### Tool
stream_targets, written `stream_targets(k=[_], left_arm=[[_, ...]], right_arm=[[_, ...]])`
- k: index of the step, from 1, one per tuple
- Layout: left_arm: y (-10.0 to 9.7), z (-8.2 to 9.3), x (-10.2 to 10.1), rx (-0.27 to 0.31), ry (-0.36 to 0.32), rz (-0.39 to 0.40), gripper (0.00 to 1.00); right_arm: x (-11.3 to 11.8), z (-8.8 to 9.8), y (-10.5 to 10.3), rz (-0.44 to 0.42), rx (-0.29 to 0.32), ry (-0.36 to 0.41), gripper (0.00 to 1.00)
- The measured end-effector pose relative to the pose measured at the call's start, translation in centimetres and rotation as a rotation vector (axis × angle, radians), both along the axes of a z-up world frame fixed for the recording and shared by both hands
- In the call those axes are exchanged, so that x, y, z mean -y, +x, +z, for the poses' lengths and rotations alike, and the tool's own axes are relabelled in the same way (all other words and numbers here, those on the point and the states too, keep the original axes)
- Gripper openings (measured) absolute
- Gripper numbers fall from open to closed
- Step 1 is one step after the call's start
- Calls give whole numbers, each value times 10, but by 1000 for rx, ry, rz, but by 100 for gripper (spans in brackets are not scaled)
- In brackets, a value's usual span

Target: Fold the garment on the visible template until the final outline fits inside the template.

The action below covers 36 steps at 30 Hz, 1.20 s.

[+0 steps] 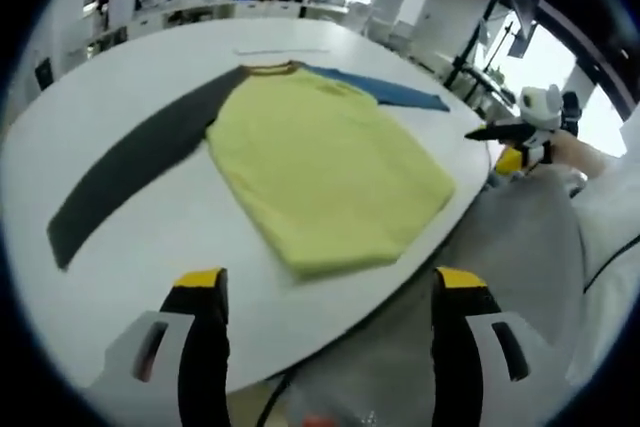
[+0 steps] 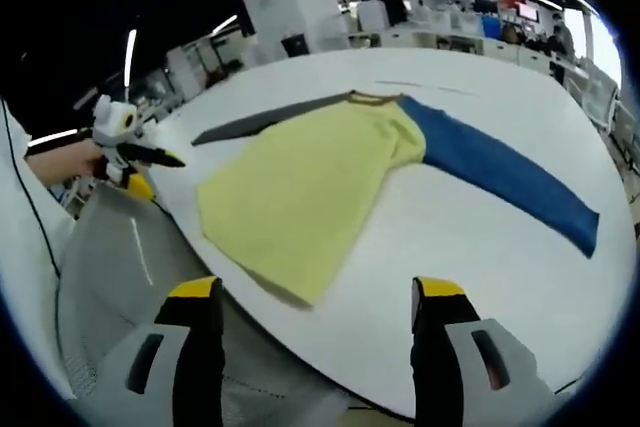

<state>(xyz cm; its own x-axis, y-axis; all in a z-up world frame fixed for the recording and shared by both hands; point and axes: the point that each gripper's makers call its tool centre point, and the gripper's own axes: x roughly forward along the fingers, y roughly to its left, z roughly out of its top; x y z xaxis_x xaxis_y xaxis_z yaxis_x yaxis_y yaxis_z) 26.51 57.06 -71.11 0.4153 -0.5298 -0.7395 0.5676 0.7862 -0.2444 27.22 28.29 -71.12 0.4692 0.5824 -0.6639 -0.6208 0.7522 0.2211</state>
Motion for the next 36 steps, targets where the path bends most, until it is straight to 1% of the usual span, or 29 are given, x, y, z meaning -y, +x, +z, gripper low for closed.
stream_targets(k=[2, 7, 9, 11, 15, 19, 24, 29, 32, 36], left_arm=[[4, -7, -3, 0, 10, -6, 73], [8, -15, -4, -7, 18, -17, 66], [8, -18, -3, -14, 19, -22, 63], [9, -21, -3, -19, 20, -23, 61], [9, -27, 0, -34, 28, -39, 59], [10, -31, 2, -39, 30, -47, 55], [14, -37, 4, -47, 38, -45, 50], [15, -38, 5, -54, 40, -41, 45], [16, -39, 4, -54, 45, -34, 41], [17, -39, 6, -56, 37, -28, 35]], right_arm=[[-3, -3, 0, 17, 0, -16, 72], [-11, -9, -1, 48, -4, -22, 65], [-14, -14, -1, 60, -15, -26, 63], [-16, -20, -3, 82, -25, -47, 62], [-21, -27, -4, 120, -29, -73, 57], [-27, -33, -2, 147, -37, -85, 53], [-31, -39, 2, 170, -32, -101, 46], [-30, -44, 2, 190, -29, -127, 39], [-31, -43, 3, 187, -26, -119, 35], [-32, -45, 4, 187, -26, -119, 29]])
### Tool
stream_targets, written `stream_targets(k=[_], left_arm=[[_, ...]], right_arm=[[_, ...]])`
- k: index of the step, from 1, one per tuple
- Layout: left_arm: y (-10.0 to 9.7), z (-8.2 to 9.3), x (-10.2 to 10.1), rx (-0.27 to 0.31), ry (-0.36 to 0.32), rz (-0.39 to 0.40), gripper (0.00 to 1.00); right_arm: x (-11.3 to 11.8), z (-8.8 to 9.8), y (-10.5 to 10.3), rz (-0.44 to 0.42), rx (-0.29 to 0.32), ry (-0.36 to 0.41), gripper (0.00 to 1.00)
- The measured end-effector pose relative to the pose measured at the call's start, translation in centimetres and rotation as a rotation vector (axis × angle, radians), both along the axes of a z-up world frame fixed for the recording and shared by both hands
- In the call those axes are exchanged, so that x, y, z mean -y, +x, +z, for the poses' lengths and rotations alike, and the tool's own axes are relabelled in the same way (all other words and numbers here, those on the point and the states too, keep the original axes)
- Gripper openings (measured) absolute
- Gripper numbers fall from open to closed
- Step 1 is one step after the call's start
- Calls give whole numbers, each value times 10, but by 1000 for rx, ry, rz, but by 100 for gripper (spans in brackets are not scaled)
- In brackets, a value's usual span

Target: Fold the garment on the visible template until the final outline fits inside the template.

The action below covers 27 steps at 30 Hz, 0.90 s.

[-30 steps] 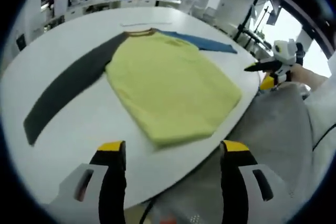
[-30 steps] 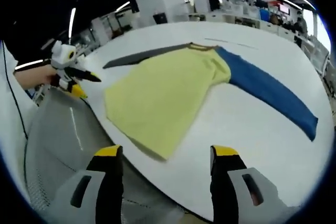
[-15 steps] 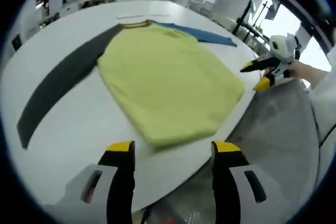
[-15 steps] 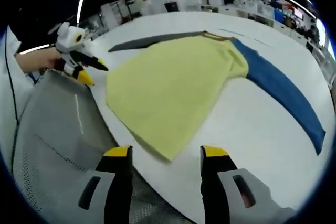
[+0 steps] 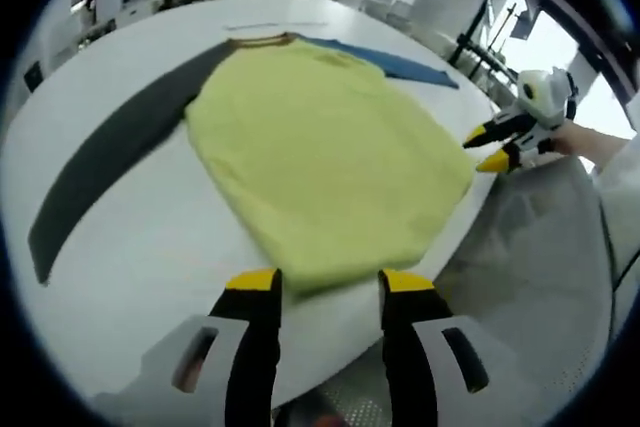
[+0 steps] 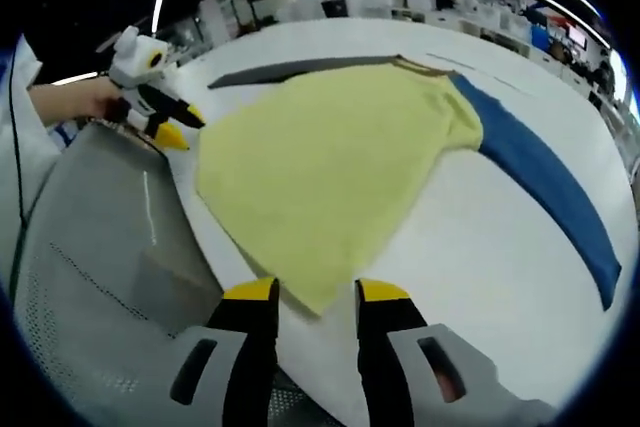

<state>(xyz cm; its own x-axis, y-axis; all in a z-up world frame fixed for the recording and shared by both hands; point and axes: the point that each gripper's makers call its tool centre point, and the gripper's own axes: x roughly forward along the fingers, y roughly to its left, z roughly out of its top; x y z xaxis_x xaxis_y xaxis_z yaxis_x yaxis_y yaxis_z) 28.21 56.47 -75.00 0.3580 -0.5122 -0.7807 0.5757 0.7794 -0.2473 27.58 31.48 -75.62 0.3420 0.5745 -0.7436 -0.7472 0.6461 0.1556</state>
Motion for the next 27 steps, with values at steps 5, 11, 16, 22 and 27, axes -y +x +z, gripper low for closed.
stream_targets(k=[5, 11, 16, 22, 27], left_arm=[[1, -2, 0, 1, 9, 1, 32], [3, -1, -1, 6, 10, 10, 21], [4, -1, -2, 5, 20, 7, 3], [5, -3, -3, 1, 39, 3, 1], [5, 0, -4, -4, 35, 15, 0]], right_arm=[[-2, -1, 0, 4, 2, 2, 23], [-3, 2, 2, 6, 11, 8, 13], [-5, 5, 3, 6, 9, 19, 4], [-6, 9, 3, 25, 23, 19, 3], [-6, 17, 4, 44, 42, 11, 3]])
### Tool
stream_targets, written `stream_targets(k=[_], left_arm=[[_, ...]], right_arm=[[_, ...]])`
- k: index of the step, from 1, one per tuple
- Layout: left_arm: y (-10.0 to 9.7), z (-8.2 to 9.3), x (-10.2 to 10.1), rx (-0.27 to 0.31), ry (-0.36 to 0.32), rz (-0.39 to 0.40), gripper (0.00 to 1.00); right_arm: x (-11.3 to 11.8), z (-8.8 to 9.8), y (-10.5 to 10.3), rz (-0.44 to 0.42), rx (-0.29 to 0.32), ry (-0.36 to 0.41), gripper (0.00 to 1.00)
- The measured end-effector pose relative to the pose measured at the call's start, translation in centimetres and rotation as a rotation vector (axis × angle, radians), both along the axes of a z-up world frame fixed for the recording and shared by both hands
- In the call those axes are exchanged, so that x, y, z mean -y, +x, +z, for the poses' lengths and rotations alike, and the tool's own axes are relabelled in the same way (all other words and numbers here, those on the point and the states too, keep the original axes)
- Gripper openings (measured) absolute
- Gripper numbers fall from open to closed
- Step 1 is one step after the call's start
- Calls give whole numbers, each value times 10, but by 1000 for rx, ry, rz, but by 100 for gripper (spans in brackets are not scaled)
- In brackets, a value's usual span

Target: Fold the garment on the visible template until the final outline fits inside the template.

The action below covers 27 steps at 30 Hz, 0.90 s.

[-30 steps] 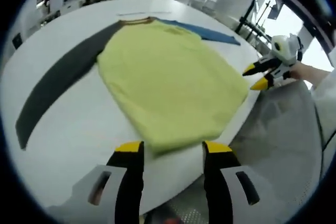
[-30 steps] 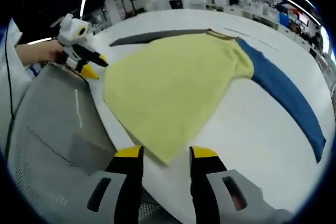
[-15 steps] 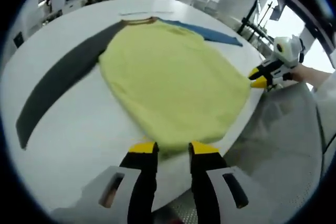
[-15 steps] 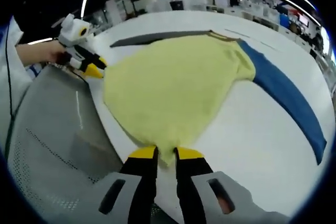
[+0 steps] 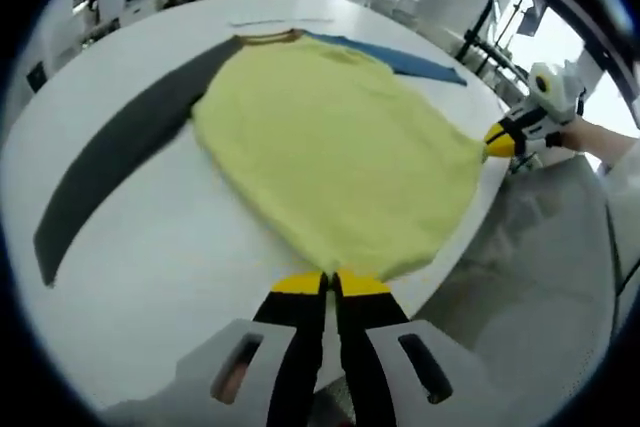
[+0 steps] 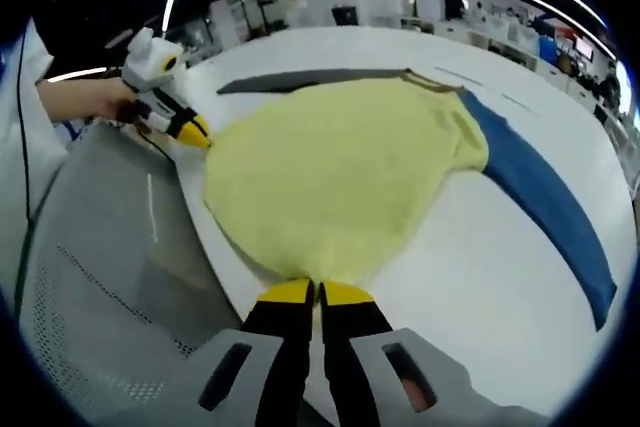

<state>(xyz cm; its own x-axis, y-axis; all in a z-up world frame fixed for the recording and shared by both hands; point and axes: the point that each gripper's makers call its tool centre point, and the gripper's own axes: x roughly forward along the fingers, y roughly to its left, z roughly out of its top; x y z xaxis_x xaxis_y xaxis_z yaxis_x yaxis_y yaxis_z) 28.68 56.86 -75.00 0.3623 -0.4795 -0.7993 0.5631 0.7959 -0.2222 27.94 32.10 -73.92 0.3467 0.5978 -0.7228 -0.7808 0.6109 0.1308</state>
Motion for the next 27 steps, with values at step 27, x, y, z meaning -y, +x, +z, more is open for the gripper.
stream_targets(k=[27], left_arm=[[87, 87, -15, 176, 2, -1, 0]], right_arm=[[4, 69, 100, 51, 172, -24, 2]])
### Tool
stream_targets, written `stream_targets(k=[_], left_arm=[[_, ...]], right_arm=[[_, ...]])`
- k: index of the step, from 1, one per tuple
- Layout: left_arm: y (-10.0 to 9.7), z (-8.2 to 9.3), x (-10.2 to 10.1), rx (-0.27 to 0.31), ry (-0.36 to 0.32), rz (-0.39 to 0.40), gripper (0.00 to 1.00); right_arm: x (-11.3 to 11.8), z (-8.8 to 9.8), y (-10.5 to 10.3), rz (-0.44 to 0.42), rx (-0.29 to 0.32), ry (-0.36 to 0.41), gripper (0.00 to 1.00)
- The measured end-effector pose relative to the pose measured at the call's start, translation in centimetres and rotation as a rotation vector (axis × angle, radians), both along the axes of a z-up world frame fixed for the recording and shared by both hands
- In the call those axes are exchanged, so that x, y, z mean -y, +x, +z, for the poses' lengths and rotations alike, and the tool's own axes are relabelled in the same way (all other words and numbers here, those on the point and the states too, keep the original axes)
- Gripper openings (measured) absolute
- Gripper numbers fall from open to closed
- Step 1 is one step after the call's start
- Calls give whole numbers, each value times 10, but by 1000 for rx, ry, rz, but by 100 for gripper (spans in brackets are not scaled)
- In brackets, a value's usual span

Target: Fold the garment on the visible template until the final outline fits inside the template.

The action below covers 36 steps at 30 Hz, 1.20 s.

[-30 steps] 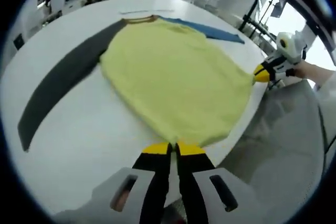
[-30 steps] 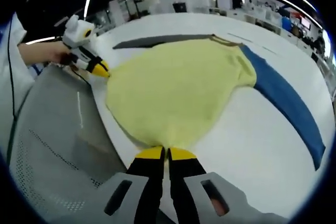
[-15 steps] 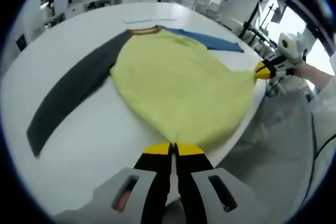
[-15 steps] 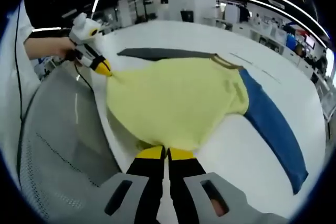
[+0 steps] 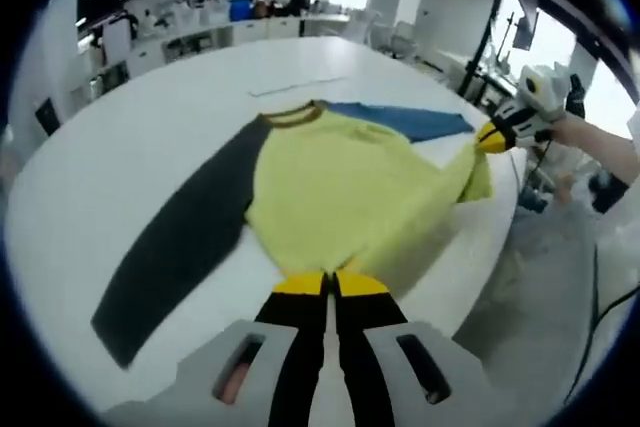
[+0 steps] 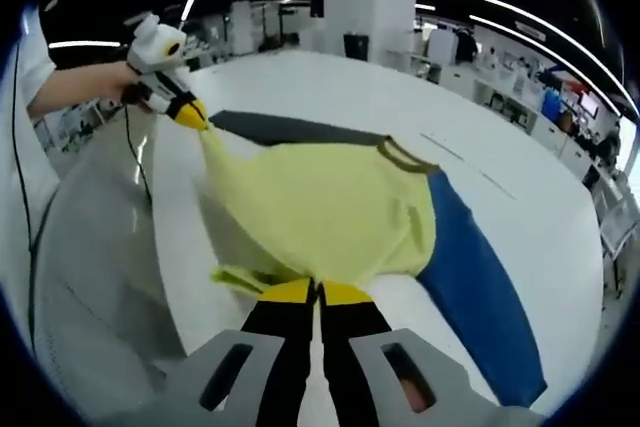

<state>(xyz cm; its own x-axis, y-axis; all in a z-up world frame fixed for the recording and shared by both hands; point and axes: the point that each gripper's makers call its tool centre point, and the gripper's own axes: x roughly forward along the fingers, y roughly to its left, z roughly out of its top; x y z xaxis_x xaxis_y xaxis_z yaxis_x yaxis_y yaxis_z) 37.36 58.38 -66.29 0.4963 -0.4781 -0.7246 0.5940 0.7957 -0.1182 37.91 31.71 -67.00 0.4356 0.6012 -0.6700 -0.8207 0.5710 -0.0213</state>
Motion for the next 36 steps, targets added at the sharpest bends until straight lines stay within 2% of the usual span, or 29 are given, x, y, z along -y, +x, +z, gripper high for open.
stream_targets(k=[6, 11, 15, 21, 30, 36], left_arm=[[21, -8, -1, -7, 22, 1, 0], [36, -20, -2, -31, 21, 21, 0], [47, -31, -1, -54, 16, 34, 0], [59, -48, -1, -99, 19, 45, 0], [64, -71, -3, -165, 2, 78, 0], [66, -76, -1, -174, -4, 88, 0]], right_arm=[[-1, -2, 25, -19, -10, 24, 2], [-2, -12, 47, -47, -36, 44, 2], [-1, -26, 60, -55, -49, 15, 2], [-3, -40, 75, -28, -20, -15, 2], [-3, -60, 89, -21, -17, -44, 2], [-2, -70, 95, -29, -1, -83, 2]])
